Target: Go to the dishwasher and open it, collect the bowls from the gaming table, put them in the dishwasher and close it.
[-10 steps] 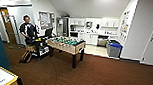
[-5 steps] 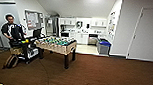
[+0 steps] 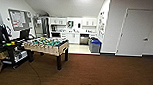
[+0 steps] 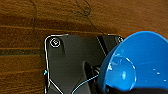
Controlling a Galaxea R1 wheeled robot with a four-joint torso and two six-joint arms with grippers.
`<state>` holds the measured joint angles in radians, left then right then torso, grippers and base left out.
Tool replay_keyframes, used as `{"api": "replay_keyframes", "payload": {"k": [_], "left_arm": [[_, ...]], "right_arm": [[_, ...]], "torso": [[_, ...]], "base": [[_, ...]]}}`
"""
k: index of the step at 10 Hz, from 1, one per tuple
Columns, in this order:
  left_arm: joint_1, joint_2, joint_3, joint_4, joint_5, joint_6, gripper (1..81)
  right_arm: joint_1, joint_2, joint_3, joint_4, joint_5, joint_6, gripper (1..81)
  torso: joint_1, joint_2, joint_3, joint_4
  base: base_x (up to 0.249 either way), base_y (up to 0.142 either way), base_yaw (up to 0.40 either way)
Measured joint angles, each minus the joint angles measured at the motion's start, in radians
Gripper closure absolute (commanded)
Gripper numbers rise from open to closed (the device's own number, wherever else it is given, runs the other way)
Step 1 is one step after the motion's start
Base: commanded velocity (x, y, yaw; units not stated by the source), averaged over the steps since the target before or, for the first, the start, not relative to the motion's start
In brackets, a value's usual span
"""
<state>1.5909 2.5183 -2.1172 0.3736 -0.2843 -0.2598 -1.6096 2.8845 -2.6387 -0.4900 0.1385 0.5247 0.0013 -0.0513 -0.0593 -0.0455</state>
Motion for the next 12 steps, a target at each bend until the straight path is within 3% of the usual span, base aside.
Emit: {"api": "replay_keyframes", "payload": {"k": [1, 12], "left_arm": [[-0.001, 0.0, 0.0, 0.0, 0.0, 0.0, 81.1], [0.0, -0.003, 0.001, 0.0, -0.005, 0.0, 81.1]], "right_arm": [[0.0, 0.0, 0.0, 0.0, 0.0, 0.0, 81.1], [0.0, -0.003, -0.001, -0.001, -0.001, 0.0, 81.1]], "torso": [[0.0, 0.0, 0.0, 0.0], [-0.001, 0.0, 0.0, 0.0]], "base": [[0.0, -0.147, 0.0], [0.017, 0.0, 0.0]]}}
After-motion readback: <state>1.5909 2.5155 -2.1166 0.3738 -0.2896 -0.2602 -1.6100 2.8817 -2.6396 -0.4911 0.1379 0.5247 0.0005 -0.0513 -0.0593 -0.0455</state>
